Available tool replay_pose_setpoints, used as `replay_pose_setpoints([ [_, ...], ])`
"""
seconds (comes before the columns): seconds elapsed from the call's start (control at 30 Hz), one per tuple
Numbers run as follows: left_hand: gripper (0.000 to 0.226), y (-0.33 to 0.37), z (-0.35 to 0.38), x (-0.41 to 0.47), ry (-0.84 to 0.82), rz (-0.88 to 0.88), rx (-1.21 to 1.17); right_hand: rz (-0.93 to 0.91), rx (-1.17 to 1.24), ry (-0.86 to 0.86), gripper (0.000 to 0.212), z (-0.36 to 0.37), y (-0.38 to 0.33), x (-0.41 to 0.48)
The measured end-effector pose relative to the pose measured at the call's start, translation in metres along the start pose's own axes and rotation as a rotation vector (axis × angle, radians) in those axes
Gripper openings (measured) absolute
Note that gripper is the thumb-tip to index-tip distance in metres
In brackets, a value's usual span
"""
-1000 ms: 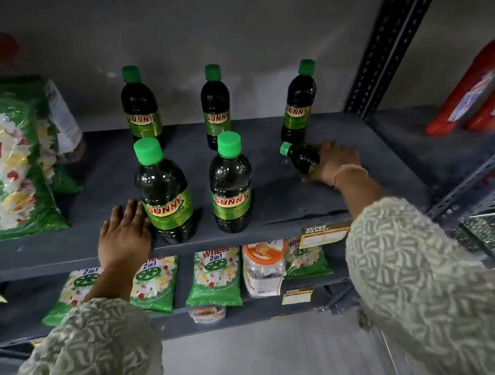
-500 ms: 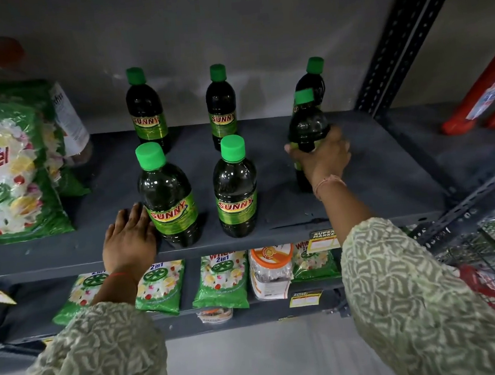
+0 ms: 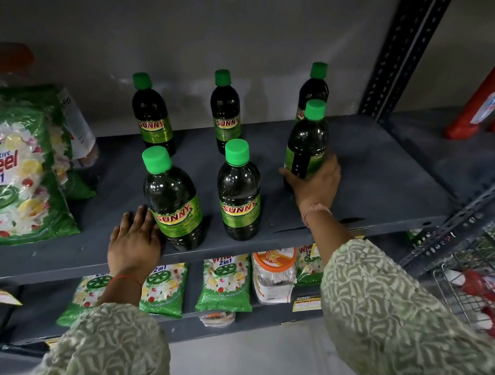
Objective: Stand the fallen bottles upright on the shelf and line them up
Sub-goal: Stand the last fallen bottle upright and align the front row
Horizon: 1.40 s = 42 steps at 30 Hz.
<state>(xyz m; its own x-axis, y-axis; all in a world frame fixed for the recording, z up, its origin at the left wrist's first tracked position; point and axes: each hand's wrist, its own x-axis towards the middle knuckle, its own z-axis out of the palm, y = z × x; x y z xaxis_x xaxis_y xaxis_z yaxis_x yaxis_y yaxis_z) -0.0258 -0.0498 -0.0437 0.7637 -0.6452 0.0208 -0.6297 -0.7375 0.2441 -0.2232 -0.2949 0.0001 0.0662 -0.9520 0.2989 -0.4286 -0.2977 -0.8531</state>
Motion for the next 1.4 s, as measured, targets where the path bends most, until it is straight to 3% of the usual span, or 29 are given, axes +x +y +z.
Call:
replay_pose_setpoints([
  [0.17, 0.049, 0.0, 0.0, 0.0, -0.008, 0.005, 0.004, 0.034, 0.263, -0.198, 0.074, -0.008, 0.018, -0.004],
  [0.27, 0.05, 0.001, 0.0, 0.0, -0.012, -0.002, 0.004, 0.048, 0.338, -0.246, 0.092, -0.007, 0.016, -0.008],
  [0.37, 0.05, 0.001, 0.0, 0.0, -0.013, -0.002, 0.015, -0.018, 0.131, -0.152, 0.104, 0.001, 0.012, -0.004],
  [0.53, 0.049, 0.001, -0.001, 0.0, -0.012, -0.003, 0.013, 0.064, 0.311, -0.278, 0.068, -0.004, 0.02, 0.001],
  [0.7, 0.05, 0.005, -0.004, -0.003, 0.001, -0.004, -0.013, 0.049, 0.3, -0.527, 0.055, -0.015, 0.039, 0.015],
  [0.87, 0.049, 0.005, -0.004, -0.003, -0.002, -0.004, -0.015, 0.027, 0.088, -0.323, 0.1, -0.001, 0.027, 0.01],
  [0.97, 0.05, 0.005, -0.004, -0.002, -0.009, -0.011, -0.015, 0.07, 0.191, -0.214, 0.082, 0.011, 0.022, 0.002],
  [1.07, 0.049, 0.003, -0.003, -0.002, -0.006, -0.005, -0.008, 0.104, 0.242, -0.306, 0.062, 0.006, 0.022, 0.002],
  [1.17, 0.05, 0.004, -0.003, -0.002, -0.004, -0.006, -0.015, 0.084, 0.227, -0.505, 0.061, -0.003, 0.026, 0.011],
  [1.3, 0.05, 0.005, -0.004, -0.003, -0.002, -0.006, -0.014, 0.064, 0.288, -0.635, 0.092, -0.006, 0.026, 0.016],
  [1.4, 0.05, 0.005, -0.004, -0.003, -0.006, -0.009, -0.016, 0.042, 0.223, -0.461, 0.11, 0.001, 0.017, 0.011],
])
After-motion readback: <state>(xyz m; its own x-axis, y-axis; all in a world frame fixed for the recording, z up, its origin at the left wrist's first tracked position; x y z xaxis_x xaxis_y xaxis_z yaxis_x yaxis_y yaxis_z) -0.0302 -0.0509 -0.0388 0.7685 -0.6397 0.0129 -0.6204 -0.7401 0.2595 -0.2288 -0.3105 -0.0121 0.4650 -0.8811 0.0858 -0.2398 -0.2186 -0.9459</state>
